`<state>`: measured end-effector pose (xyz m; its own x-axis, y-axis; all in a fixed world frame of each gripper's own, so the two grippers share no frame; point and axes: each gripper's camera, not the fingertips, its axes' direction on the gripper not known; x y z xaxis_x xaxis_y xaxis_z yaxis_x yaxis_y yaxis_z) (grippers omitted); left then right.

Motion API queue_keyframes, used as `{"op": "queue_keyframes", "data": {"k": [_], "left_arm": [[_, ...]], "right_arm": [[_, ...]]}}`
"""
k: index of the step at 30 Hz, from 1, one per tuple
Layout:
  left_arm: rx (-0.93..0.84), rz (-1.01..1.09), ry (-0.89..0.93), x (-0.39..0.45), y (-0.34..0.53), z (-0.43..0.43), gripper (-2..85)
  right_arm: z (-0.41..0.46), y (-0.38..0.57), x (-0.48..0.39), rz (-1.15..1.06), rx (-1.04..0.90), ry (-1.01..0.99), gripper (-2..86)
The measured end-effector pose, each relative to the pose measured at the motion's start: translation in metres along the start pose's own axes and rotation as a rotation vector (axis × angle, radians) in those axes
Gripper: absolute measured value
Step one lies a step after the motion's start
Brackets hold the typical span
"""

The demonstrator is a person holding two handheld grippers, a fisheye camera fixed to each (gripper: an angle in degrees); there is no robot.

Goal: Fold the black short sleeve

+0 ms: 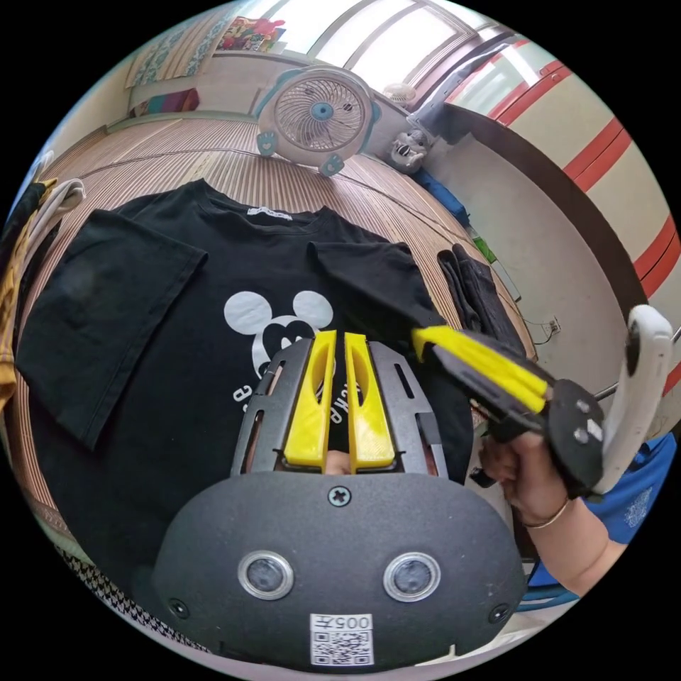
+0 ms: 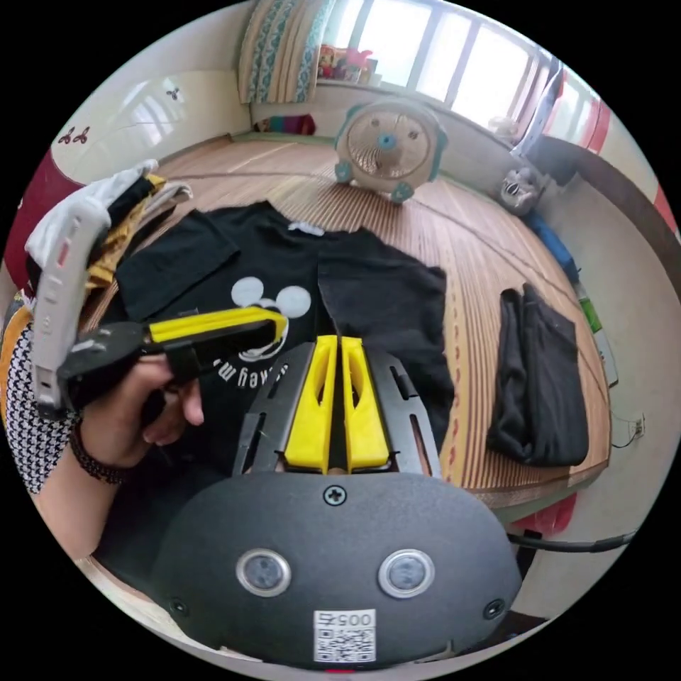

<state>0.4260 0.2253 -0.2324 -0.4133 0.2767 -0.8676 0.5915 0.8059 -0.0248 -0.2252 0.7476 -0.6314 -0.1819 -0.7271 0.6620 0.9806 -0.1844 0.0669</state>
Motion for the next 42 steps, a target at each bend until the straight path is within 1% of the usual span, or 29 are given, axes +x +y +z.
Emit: {"op": "queue_keyframes", "data": {"k": [2, 3, 6, 8, 12, 16, 19, 23, 25, 26, 27, 29, 31, 34, 38, 42], "left_arm": [[-0.002, -0.001, -0.005, -0.002, 0.0, -0.001, 4.1], [-0.002, -0.001, -0.008, -0.003, -0.001, -0.001, 4.1], [-0.006, -0.008, -0.009, -0.007, -0.003, -0.003, 4.1], [-0.001, -0.012, -0.003, -0.009, -0.005, -0.004, 4.1], [0.001, -0.011, -0.007, -0.01, -0.009, -0.006, 4.1], [-0.001, 0.002, -0.029, -0.011, -0.01, -0.008, 4.1], [0.002, 0.0, -0.039, -0.013, -0.012, -0.011, 4.2], [0.002, -0.007, -0.04, -0.016, -0.015, -0.013, 4.2], [0.002, -0.007, -0.036, -0.017, -0.018, -0.014, 4.1], [0.002, -0.008, -0.035, -0.018, -0.018, -0.014, 4.1], [-0.004, -0.01, -0.033, -0.018, -0.02, -0.014, 4.1], [-0.019, -0.008, -0.027, -0.017, -0.022, -0.012, 4.1], [-0.018, 0.003, -0.03, -0.015, -0.023, -0.014, 4.2], [-0.014, 0.017, -0.046, -0.013, -0.023, -0.018, 4.2], [-0.004, 0.008, -0.05, -0.015, -0.024, -0.024, 4.2], [0.058, -0.025, -0.044, -0.024, -0.02, -0.044, 4.1]], "right_arm": [[0.037, 0.005, -0.006, -0.016, -0.153, -0.048, 2.4], [0.04, 0.006, -0.005, -0.008, -0.159, -0.05, 2.8], [0.016, 0.005, 0.003, -0.019, -0.099, -0.114, 5.2], [-0.015, 0.0, 0.025, -0.004, 0.007, -0.142, 6.6], [-0.028, -0.024, 0.071, 0.097, 0.08, -0.051, 7.2], [0.002, -0.068, 0.114, 0.174, 0.083, 0.039, 7.8], [0.038, -0.099, 0.129, 0.187, 0.055, 0.107, 8.0], [0.085, -0.123, 0.145, 0.232, -0.042, 0.106, 7.7], [0.099, -0.126, 0.143, 0.208, -0.093, 0.139, 6.9], [0.1, -0.126, 0.139, 0.183, -0.088, 0.162, 5.8], [0.099, -0.126, 0.137, 0.175, -0.081, 0.171, 5.0], [0.095, -0.128, 0.134, 0.17, -0.085, 0.225, 0.3], [0.089, -0.129, 0.137, 0.168, -0.07, 0.251, -0.7], [0.082, -0.129, 0.155, 0.243, -0.086, 0.27, -0.7], [0.066, -0.126, 0.167, 0.277, -0.111, 0.221, 2.1], [0.014, -0.103, 0.151, 0.256, -0.032, 0.144, 3.3]]}}
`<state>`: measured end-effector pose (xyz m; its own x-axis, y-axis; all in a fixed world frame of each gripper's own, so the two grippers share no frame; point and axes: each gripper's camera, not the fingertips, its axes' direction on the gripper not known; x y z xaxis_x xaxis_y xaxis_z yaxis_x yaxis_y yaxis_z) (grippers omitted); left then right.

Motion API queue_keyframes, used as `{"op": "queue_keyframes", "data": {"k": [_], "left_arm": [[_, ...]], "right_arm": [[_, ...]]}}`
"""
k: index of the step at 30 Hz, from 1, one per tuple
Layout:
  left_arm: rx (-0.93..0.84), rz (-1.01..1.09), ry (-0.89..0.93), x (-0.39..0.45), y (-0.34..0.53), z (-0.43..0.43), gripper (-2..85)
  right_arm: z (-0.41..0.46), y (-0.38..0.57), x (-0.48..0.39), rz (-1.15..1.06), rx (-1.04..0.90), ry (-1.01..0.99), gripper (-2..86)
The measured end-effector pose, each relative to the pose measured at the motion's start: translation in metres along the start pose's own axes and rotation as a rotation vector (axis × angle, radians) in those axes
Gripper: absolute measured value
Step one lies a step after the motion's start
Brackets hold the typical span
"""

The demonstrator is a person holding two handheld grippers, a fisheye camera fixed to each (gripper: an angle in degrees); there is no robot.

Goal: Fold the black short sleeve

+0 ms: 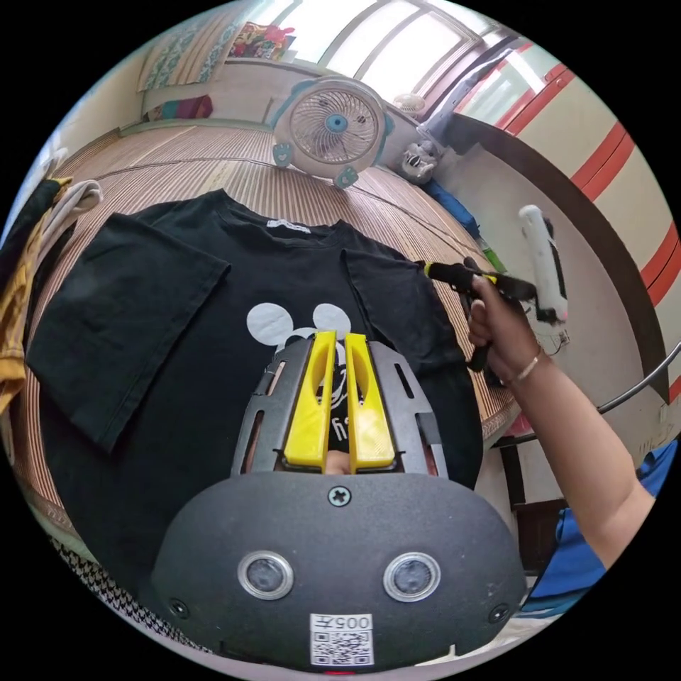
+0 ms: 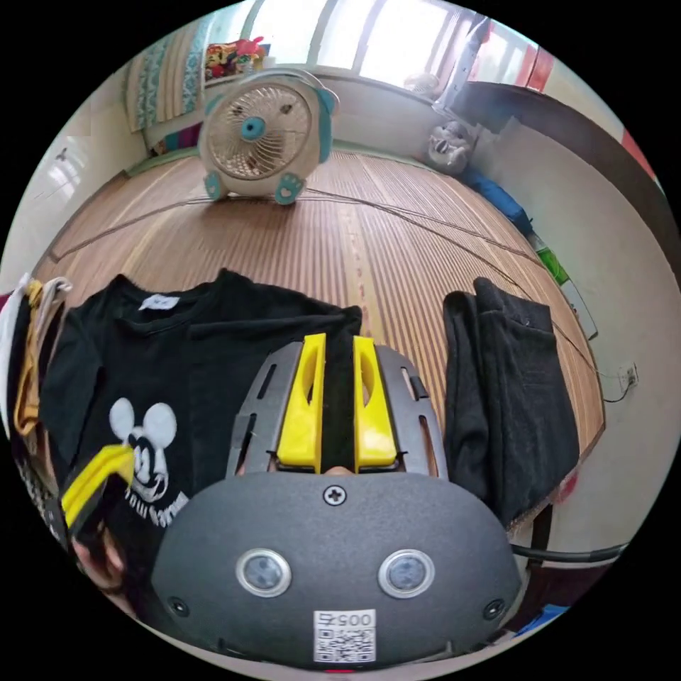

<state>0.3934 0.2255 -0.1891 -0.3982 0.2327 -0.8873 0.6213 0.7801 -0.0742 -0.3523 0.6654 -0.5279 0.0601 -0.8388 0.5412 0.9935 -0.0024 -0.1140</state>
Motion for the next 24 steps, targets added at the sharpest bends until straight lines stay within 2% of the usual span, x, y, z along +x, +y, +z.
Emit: {"op": "queue_keyframes", "data": {"k": [5, 11, 16, 24], "left_arm": [[0.092, -0.09, 0.027, -0.029, 0.001, -0.03, 3.7], [0.121, -0.012, -0.219, -0.049, -0.019, -0.074, 4.0], [0.086, 0.017, -0.411, -0.072, -0.062, -0.085, 4.8], [-0.053, 0.049, -0.504, -0.08, -0.113, -0.042, 8.2]], "right_arm": [[-0.084, 0.102, -0.039, -0.17, 0.017, -0.165, 3.8], [-0.119, 0.205, -0.058, -0.169, 0.134, -0.194, 0.7], [-0.12, 0.214, -0.049, -0.091, 0.185, -0.245, 0.0], [-0.147, 0.202, -0.039, -0.097, 0.199, -0.227, 2.7]]}}
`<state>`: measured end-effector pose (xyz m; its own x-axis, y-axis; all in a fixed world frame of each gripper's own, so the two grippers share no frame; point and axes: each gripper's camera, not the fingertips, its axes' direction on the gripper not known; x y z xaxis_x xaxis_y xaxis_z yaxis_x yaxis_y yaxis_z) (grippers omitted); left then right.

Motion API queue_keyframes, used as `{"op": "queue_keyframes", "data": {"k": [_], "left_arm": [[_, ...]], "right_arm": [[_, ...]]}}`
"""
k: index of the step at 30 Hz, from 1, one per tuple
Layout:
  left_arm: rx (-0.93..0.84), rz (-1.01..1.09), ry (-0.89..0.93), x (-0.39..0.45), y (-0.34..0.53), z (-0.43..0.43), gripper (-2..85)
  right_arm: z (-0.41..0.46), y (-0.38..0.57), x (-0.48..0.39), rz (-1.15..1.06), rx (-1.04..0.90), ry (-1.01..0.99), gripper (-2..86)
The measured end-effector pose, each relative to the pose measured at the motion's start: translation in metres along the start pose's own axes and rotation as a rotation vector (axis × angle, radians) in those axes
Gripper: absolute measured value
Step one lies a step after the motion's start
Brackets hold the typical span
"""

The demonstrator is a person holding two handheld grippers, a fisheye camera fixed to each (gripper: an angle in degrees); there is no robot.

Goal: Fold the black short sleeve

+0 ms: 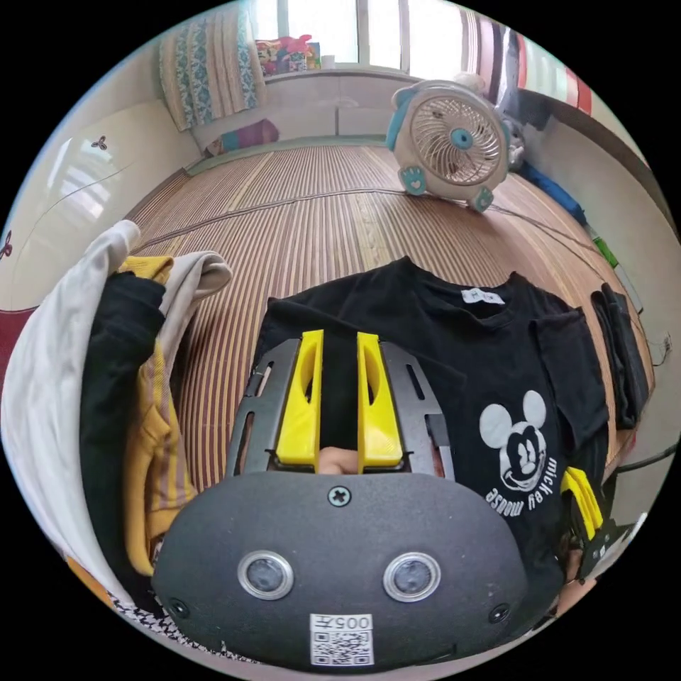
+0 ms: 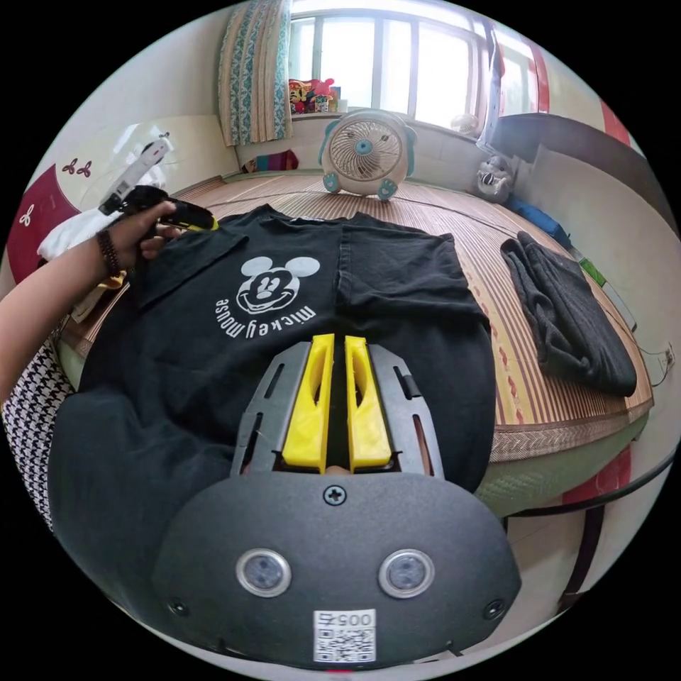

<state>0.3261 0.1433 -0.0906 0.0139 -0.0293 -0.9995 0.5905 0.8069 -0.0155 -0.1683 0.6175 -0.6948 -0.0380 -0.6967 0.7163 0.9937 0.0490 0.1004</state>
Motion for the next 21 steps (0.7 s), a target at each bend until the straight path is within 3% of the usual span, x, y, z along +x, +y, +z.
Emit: {"op": "queue_keyframes", "data": {"k": [9, 13, 18, 21], "left_arm": [[0.001, -0.072, 0.032, -0.009, -0.013, -0.012, 1.8], [0.088, -0.171, -0.008, -0.032, -0.012, -0.041, 3.1], [-0.024, -0.106, 0.015, -0.027, -0.007, -0.05, 7.4], [0.057, -0.071, -0.008, -0.017, 0.02, -0.089, 6.6]], "right_arm": [[-0.029, -0.028, 0.01, -0.007, -0.009, 0.012, 3.5], [-0.041, -0.043, 0.017, -0.005, -0.017, 0.013, 3.6], [-0.055, -0.063, 0.025, 0.001, -0.036, 0.014, 3.6], [-0.071, -0.08, 0.037, 0.014, -0.094, -0.055, 4.0]]}}
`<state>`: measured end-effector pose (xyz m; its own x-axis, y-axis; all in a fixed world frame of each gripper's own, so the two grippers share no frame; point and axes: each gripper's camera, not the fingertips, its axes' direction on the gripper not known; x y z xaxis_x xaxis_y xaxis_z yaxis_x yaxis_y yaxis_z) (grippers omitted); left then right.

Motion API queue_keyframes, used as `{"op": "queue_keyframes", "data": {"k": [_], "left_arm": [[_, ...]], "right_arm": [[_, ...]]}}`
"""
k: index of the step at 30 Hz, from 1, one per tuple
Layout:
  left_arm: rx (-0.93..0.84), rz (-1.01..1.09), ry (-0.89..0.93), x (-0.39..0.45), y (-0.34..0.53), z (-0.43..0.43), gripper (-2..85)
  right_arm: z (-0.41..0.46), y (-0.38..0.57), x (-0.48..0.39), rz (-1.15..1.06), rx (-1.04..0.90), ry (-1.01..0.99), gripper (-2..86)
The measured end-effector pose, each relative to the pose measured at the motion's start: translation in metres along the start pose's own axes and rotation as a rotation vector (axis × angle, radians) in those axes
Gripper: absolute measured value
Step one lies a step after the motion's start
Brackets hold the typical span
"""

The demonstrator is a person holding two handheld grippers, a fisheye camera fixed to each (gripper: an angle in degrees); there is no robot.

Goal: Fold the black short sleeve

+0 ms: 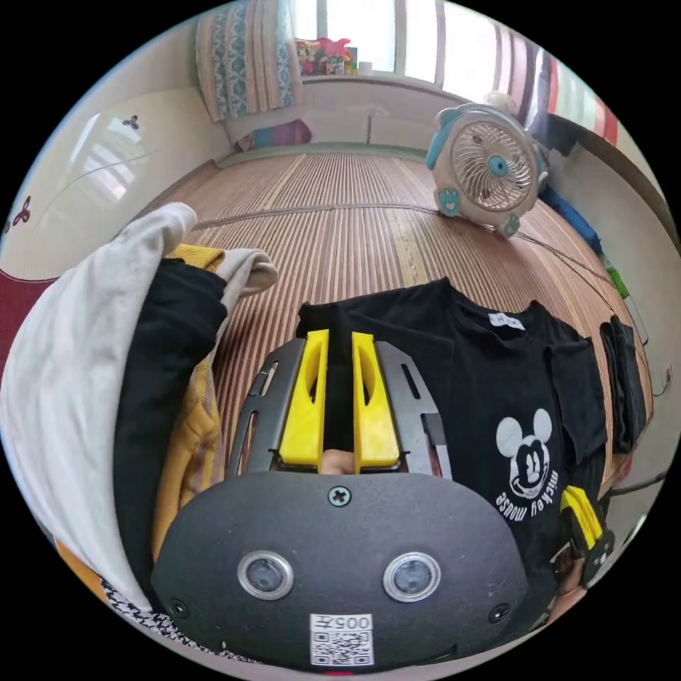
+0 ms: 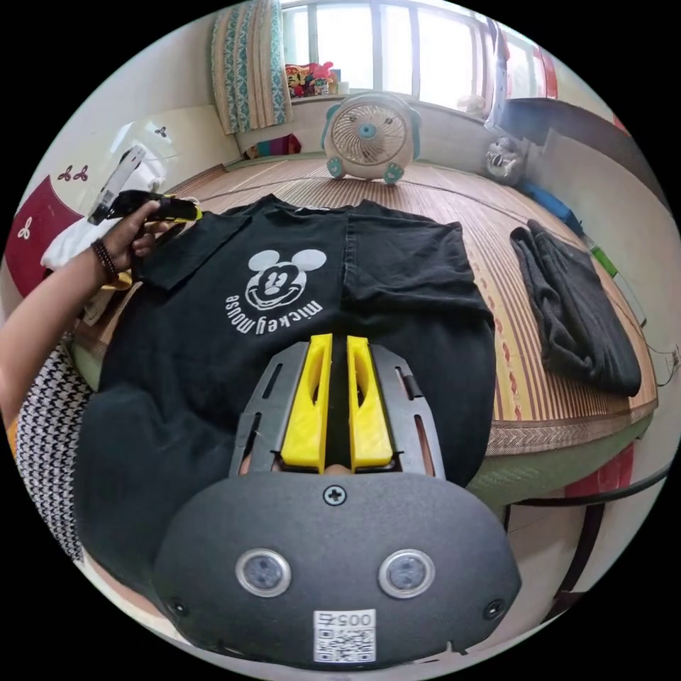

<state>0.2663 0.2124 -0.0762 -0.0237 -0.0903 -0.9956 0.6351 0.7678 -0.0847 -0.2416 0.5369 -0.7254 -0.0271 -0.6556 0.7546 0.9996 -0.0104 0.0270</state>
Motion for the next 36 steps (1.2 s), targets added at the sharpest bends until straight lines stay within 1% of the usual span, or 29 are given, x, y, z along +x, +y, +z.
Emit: {"op": "queue_keyframes", "data": {"k": [2, 4, 8, 10, 11, 12, 14, 16, 19, 24, 29, 33, 36], "left_arm": [[0.046, 0.052, 0.001, 0.007, 0.022, -0.033, 6.5], [0.114, 0.141, 0.014, 0.019, 0.06, -0.084, 6.2], [0.165, 0.305, 0.079, 0.041, 0.133, -0.162, 6.4], [0.18, 0.449, 0.145, 0.058, 0.188, -0.21, 6.2], [0.174, 0.492, 0.163, 0.063, 0.202, -0.219, 6.0], [0.15, 0.558, 0.192, 0.072, 0.229, -0.237, 6.4], [0.133, 0.581, 0.263, 0.082, 0.265, -0.261, 6.6], [0.088, 0.645, 0.382, 0.101, 0.309, -0.287, 7.1], [0.044, 0.733, 0.477, 0.131, 0.352, -0.313, 7.9], [-0.027, 0.832, 0.537, 0.17, 0.387, -0.334, 8.4], [-0.041, 0.897, 0.527, 0.19, 0.396, -0.354, 8.4], [-0.119, 0.95, 0.446, 0.205, 0.404, -0.348, 8.0], [-0.101, 0.934, 0.455, 0.2, 0.406, -0.354, 7.6]], "right_arm": [[-0.032, -0.003, 0.009, 0.006, 0.006, -0.05, 4.1], [-0.065, 0.001, 0.013, -0.005, 0.05, -0.034, 4.0], [-0.159, 0.031, 0.024, 0.011, 0.195, -0.077, 3.9], [-0.197, 0.051, 0.027, 0.029, 0.245, -0.119, 4.0], [-0.219, 0.064, 0.027, 0.041, 0.257, -0.155, 4.1], [-0.228, 0.071, 0.026, 0.047, 0.257, -0.175, 4.2], [-0.258, 0.096, 0.016, 0.034, 0.227, -0.224, 4.6], [-0.273, 0.112, 0.005, -0.001, 0.192, -0.213, 5.3], [-0.288, 0.134, -0.004, -0.041, 0.115, -0.205, 5.5], [-0.306, 0.143, 0.012, -0.017, 0.039, -0.191, 6.6], [-0.324, 0.131, 0.033, 0.028, -0.026, -0.18, 7.9], [-0.332, 0.126, 0.041, 0.036, -0.038, -0.211, 8.1], [-0.335, 0.121, 0.042, 0.033, -0.049, -0.232, 8.4]]}}
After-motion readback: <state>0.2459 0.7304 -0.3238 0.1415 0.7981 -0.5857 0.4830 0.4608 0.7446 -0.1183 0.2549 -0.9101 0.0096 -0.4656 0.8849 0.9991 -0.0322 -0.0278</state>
